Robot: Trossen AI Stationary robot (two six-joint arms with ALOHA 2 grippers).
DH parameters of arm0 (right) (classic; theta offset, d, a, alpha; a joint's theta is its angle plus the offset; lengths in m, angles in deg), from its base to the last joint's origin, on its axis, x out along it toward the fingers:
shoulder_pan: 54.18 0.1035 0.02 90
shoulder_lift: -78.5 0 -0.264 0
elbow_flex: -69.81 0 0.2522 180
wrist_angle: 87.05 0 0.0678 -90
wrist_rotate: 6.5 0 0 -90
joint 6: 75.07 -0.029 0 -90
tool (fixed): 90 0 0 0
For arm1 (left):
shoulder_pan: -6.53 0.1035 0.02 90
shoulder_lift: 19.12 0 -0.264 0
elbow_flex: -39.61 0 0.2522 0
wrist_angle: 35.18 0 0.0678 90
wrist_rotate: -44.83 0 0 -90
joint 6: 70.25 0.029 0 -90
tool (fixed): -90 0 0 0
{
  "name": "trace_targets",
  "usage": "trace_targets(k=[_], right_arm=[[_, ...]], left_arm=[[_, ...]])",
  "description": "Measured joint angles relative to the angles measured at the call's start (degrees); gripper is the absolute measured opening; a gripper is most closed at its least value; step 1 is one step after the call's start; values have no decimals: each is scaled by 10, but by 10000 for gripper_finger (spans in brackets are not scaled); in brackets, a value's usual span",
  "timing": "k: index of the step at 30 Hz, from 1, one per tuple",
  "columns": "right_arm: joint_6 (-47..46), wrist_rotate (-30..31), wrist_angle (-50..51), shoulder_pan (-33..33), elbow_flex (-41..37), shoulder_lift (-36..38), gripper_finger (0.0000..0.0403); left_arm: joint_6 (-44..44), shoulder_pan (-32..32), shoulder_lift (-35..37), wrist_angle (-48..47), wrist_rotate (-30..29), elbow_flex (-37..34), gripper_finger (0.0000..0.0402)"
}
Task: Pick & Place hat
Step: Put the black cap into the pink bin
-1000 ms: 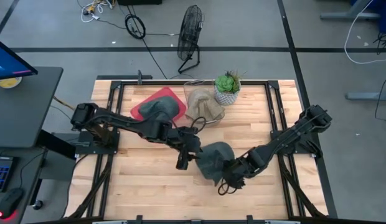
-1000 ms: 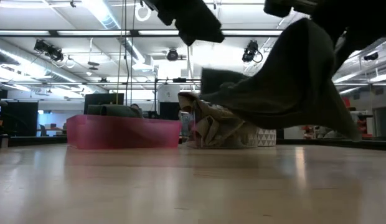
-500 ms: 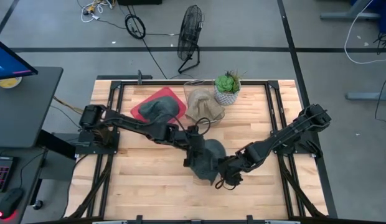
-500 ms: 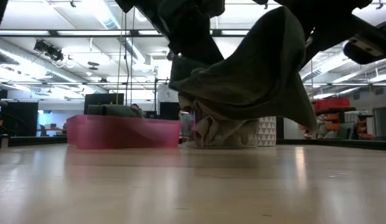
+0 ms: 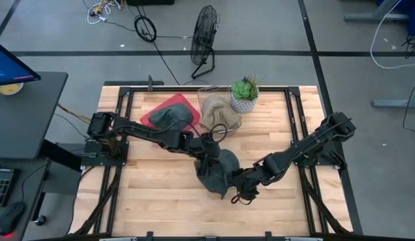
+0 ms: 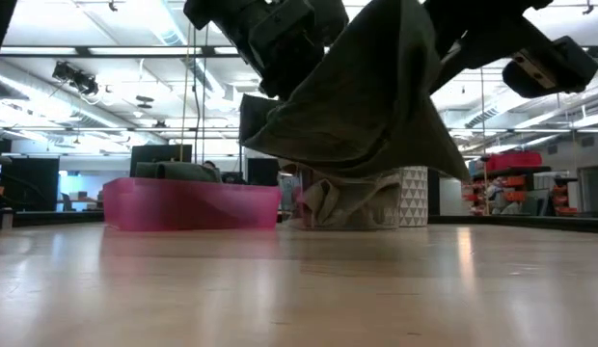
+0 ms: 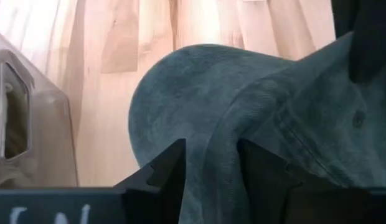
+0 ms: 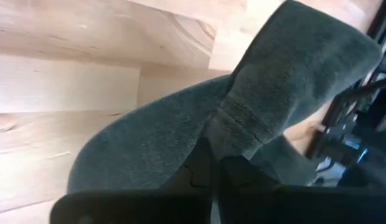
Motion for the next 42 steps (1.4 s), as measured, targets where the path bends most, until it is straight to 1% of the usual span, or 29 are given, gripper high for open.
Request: trace_targets(k=[2,5,9,11,16,19,22,27,33,35,37,40,42], right_arm=[[-19,9,-1,0,0,0,0],[-67,11,-4,-2,0,0,8],[-193,11,-23,-10,0,0,35],[-261,5,-26,-16,0,0,53],[-387,4,-15,-19,0,0,97],[-462,-7,-9,-13,0,0,120],[-514,-26,0,-6,0,0,141],[-580,-26,19,-1,0,0,165],[-719,-25,18,-5,0,0,173],[-739,-25,16,-5,0,0,173],[-738,-25,15,-5,0,0,173],[-713,-25,10,-5,0,0,173],[-689,-24,8,-5,0,0,173]], left_arm=[[3,0,-2,-8,-1,0,135],[4,-4,-7,-23,-1,0,96],[4,-4,-12,-25,0,0,26],[4,-4,-13,-30,-3,0,11],[0,-3,-10,-31,-7,0,11],[-11,-4,-1,-56,-35,0,6],[-26,-5,22,-102,-77,0,7],[-56,-14,89,-191,-152,0,6],[-86,-20,204,-316,-229,0,10],[-87,-15,246,-352,-234,0,9],[-78,-8,288,-380,-236,0,6],[-46,9,344,-429,-235,0,7],[-41,30,367,-460,-235,0,11]])
